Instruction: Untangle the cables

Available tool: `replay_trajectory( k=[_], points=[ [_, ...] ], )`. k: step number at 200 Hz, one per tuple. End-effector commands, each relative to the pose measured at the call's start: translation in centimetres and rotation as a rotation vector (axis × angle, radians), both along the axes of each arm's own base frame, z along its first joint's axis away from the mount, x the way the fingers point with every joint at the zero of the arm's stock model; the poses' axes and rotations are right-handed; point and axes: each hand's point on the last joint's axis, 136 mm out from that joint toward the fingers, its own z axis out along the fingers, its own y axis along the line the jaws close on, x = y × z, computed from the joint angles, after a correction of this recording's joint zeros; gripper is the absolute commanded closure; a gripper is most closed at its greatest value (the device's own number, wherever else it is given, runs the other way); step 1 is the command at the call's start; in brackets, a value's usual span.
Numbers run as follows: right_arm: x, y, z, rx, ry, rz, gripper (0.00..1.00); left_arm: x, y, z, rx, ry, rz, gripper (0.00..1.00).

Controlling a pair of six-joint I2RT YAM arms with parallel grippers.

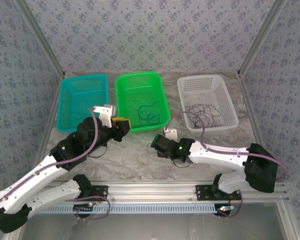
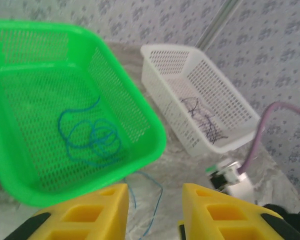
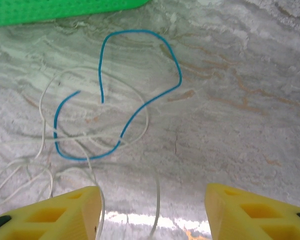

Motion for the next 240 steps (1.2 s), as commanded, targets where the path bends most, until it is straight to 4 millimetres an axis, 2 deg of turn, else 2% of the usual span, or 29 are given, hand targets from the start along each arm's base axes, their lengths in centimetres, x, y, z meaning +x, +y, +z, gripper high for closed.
replay_trajectory(
  k=[1,16,28,39,59,77,95,118,136,162,198,227,240],
  points=[
    [-2.4,-1.8,-0.6,-0.034,0.058,0.008,0.44,-0.7,1.9,-3.2,0.011,0.101,0.068,0.61],
    [-3.6,-1.7,-0.9,0.012,0.078,0.034,0.47,-0.8,2.9,-4.4,-0.018,0.123,0.114,0.56],
    [-4.4,-0.7,-1.2,0.077,0.093,0.079,0.47,-0.7,3.5,-5.1,-0.042,0.141,0.138,0.51],
    [-5.1,-0.2,-1.4,0.101,0.101,0.119,0.47,-0.6,3.5,-5.7,-0.05,0.169,0.141,0.46],
    [-5.6,-0.3,-1.4,0.063,0.095,0.141,0.46,-0.6,3.2,-6.5,-0.021,0.207,0.124,0.39],
    [-5.3,-1.0,-1.9,0.027,0.112,0.08,0.36,-0.5,2.7,-7.1,0.009,0.223,0.105,0.34],
    [-4.7,-1.8,-2.5,0.023,0.128,-0.007,0.3,-0.6,2.4,-7.4,0.017,0.234,0.087,0.32],
    [-3.5,-1.8,-2.5,0.08,0.1,-0.084,0.28,-1.1,2.1,-8.1,-0.007,0.268,0.076,0.31],
    [-2.6,-2.4,-2.6,0.096,0.076,-0.124,0.29,-1.6,1.6,-9.4,-0.044,0.319,0.063,0.31],
    [-0.9,-2.2,-2.8,0.147,0.056,-0.135,0.35,-2.0,1.1,-11.0,-0.09,0.377,0.058,0.32],
    [-0.2,-0.7,-4.2,0.184,0.12,-0.094,0.44,-1.9,1.2,-11.1,-0.093,0.37,0.063,0.33],
    [0.4,1.1,-4.1,0.186,0.128,-0.04,0.56,-1.8,1.3,-11.3,-0.085,0.366,0.069,0.32],
    [0.7,2.1,-4.0,0.189,0.132,-0.017,0.67,-1.8,1.2,-11.4,-0.086,0.37,0.067,0.32]
  ],
)
